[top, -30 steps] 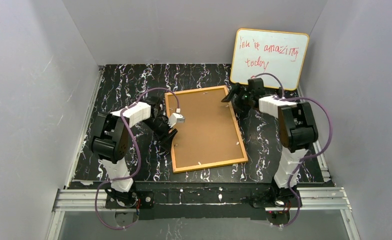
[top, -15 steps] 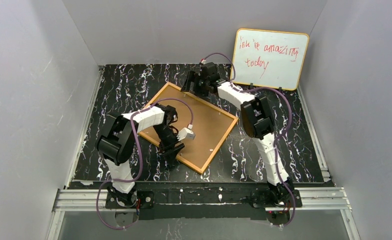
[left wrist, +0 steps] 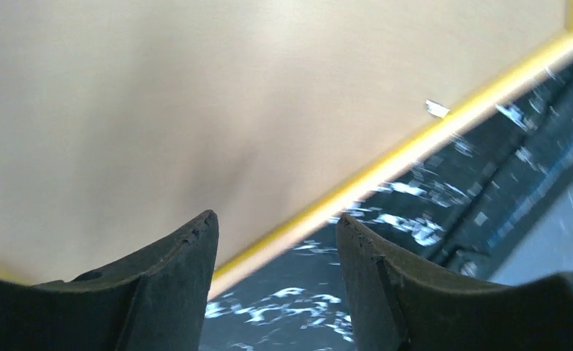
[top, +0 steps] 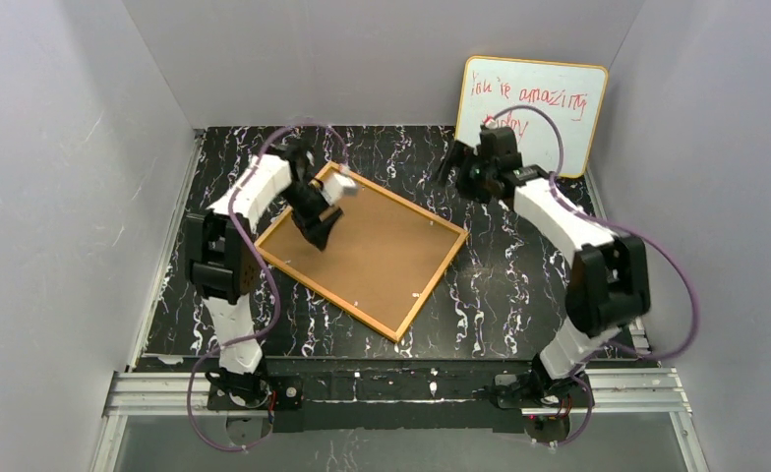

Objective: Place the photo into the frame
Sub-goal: Adjust the photo frame at the center of the board.

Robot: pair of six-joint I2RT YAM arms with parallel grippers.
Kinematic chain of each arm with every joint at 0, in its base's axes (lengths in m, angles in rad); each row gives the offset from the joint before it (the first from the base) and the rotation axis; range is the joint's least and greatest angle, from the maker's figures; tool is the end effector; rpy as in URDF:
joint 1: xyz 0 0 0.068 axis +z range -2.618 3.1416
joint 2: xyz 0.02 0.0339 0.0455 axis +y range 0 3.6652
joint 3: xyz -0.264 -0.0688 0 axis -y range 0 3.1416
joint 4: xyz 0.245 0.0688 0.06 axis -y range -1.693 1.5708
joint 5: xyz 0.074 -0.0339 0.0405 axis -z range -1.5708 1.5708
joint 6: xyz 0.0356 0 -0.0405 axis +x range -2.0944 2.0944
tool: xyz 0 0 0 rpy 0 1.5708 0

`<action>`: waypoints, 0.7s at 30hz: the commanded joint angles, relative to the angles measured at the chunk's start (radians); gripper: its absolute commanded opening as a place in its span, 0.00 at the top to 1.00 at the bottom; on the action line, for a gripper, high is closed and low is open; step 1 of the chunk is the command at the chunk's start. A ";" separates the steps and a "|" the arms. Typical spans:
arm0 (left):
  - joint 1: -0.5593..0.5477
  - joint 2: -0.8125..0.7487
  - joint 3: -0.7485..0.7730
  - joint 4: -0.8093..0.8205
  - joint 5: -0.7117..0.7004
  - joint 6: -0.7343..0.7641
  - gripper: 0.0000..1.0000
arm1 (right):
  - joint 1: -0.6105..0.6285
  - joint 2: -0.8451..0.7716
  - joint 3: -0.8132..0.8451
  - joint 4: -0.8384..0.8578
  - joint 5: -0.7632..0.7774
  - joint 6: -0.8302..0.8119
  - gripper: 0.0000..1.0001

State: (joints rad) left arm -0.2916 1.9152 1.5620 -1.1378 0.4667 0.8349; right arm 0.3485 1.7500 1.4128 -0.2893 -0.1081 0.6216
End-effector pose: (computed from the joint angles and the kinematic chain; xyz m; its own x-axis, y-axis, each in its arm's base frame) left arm 0.3481 -0.1212 0.2281 -0.4251 0.8187 -0.3860 0.9031 0.3548 -0.2420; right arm 0.3810 0.1425 0.2847 -0.6935 0.3640 -0.6217 -0.0219 0.8519 0.5232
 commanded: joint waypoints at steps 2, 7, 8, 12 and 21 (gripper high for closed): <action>0.251 0.122 0.291 0.133 -0.110 -0.205 0.41 | -0.008 -0.250 -0.298 -0.005 -0.032 0.045 0.01; 0.427 0.308 0.502 0.247 -0.185 -0.333 0.42 | -0.022 -0.415 -0.505 -0.029 -0.088 0.105 0.01; 0.449 0.345 0.534 0.246 -0.185 -0.341 0.42 | -0.022 -0.438 -0.543 -0.023 -0.108 0.123 0.01; 0.483 0.417 0.522 0.240 -0.180 -0.349 0.46 | -0.022 -0.486 -0.688 0.058 -0.207 0.198 0.01; 0.482 0.377 0.253 0.253 -0.043 -0.274 0.52 | -0.023 -0.376 -0.792 0.262 -0.285 0.323 0.01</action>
State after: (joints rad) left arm 0.2047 2.2974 1.9110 -0.8116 0.3172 0.5297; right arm 0.3275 1.3319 0.6159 -0.1726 -0.3473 0.8761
